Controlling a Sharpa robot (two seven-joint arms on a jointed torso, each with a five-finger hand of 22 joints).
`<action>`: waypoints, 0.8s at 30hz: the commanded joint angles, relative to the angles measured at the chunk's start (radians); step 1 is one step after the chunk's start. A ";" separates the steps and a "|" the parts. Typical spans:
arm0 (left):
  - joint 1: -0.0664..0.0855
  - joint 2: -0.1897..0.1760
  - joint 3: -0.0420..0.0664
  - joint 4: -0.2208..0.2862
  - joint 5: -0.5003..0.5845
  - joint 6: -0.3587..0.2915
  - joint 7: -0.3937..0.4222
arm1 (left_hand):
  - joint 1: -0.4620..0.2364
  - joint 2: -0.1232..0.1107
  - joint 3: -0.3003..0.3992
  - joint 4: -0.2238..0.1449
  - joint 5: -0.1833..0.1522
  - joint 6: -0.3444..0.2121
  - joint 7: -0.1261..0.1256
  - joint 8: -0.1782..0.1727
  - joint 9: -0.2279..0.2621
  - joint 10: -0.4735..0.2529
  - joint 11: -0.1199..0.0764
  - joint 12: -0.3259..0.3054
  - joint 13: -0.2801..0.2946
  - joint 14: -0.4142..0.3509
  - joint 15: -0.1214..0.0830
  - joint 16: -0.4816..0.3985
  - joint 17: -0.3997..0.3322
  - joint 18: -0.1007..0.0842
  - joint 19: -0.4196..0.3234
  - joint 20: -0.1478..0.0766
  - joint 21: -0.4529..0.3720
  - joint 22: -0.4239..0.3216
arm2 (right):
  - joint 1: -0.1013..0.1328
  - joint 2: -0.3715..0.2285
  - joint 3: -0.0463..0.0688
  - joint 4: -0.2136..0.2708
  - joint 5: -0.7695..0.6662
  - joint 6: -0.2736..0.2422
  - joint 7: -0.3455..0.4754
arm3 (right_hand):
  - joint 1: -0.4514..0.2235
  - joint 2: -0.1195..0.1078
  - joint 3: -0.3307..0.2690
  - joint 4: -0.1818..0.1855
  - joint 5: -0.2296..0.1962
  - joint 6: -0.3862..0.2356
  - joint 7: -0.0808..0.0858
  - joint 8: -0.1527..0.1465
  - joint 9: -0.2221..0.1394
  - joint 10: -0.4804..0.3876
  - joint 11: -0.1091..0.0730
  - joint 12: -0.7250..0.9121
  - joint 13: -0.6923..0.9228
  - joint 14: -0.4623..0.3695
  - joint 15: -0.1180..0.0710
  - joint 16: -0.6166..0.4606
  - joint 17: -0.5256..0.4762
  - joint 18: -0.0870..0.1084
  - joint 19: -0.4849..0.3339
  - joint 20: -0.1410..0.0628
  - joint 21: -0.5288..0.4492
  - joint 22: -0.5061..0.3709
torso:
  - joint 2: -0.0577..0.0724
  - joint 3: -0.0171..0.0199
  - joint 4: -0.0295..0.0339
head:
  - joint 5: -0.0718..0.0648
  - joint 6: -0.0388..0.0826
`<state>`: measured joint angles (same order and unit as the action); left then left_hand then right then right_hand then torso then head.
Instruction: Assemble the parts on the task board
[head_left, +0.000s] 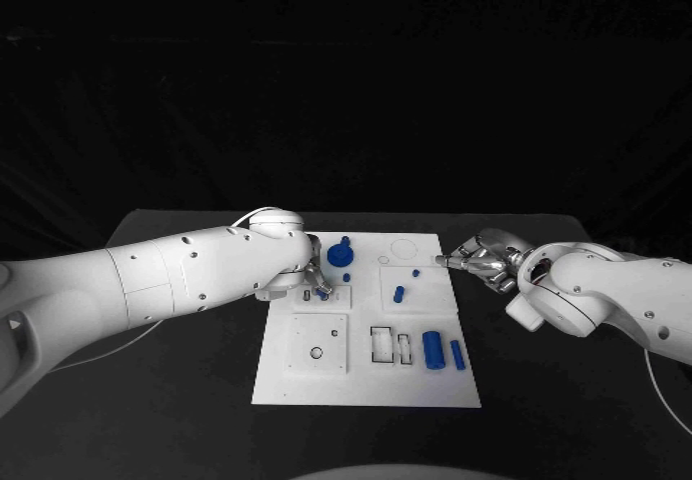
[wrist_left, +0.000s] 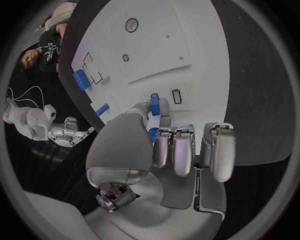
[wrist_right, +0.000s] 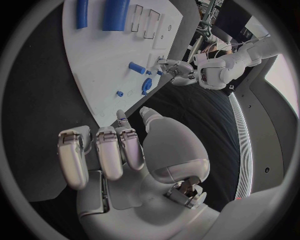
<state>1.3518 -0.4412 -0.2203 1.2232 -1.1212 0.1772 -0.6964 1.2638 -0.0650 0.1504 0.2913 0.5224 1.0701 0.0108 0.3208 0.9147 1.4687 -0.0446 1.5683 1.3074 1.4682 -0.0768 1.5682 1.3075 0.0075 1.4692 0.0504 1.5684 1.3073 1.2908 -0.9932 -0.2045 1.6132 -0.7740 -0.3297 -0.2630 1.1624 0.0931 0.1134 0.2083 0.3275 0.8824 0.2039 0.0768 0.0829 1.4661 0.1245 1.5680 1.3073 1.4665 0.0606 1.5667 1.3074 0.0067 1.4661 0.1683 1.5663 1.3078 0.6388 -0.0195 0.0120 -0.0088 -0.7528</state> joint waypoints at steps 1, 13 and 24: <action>-0.001 0.005 0.000 0.001 -0.007 0.007 -0.074 | 0.000 0.003 0.006 0.000 -0.005 0.003 0.000 -0.005 0.001 0.102 0.000 0.002 0.263 0.103 -0.003 0.003 0.263 -0.007 0.102 -0.004 0.002 0.263 | -0.001 0.001 0.000 0.002 -0.009 0.015 -0.002 | 0.010 -0.003 -0.003 -0.001 0.004 -0.007 0.002 0.004 0.002 0.105 0.009 0.003 0.264 0.104 0.010 0.004 0.263 -0.007 0.105 0.010 0.004 0.263 | 0.000 -0.0005 -0.0002 | 0.001 -0.001; -0.002 0.007 0.000 -0.001 -0.007 0.012 -0.075 | -0.002 0.004 0.008 0.001 -0.018 0.004 0.002 -0.008 0.002 0.102 0.001 0.002 0.263 0.103 -0.002 0.003 0.263 -0.007 0.102 -0.004 0.002 0.263 | -0.001 0.001 0.000 0.002 -0.009 0.017 -0.003 | 0.010 -0.003 -0.003 -0.001 0.004 -0.007 0.002 0.004 0.002 0.105 0.009 0.003 0.264 0.104 0.010 0.004 0.263 -0.007 0.105 0.010 0.004 0.263 | 0.000 -0.0002 -0.0002 | 0.000 -0.003; -0.004 0.007 0.000 -0.002 -0.006 0.014 -0.076 | -0.010 0.005 0.006 0.000 -0.039 0.005 0.003 -0.012 0.003 0.102 0.003 0.002 0.263 0.103 -0.001 0.003 0.263 -0.007 0.102 -0.003 0.002 0.263 | -0.001 -0.001 0.000 0.002 -0.009 0.019 -0.005 | 0.010 -0.003 -0.003 -0.001 0.004 -0.007 0.002 0.004 0.002 0.105 0.009 0.003 0.264 0.104 0.010 0.004 0.263 -0.007 0.105 0.010 0.004 0.263 | 0.001 -0.0002 0.0006 | 0.000 -0.005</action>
<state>1.3483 -0.4367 -0.2204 1.2204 -1.1228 0.1785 -0.6966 1.2599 -0.0611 0.1501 0.2915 0.4866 1.0684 0.0127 0.3128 0.9172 1.4687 -0.0446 1.5684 1.3074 1.4682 -0.0768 1.5682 1.3073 0.0074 1.4692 0.0504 1.5684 1.3073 1.2908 -0.9936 -0.2045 1.6140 -0.7741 -0.3263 -0.2648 1.1624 0.0931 0.1134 0.2083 0.3275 0.8824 0.2039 0.0768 0.0827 1.4661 0.1245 1.5680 1.3073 1.4665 0.0606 1.5667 1.3073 0.0067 1.4661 0.1683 1.5663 1.3075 0.6388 -0.0197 0.0114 -0.0097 -0.7567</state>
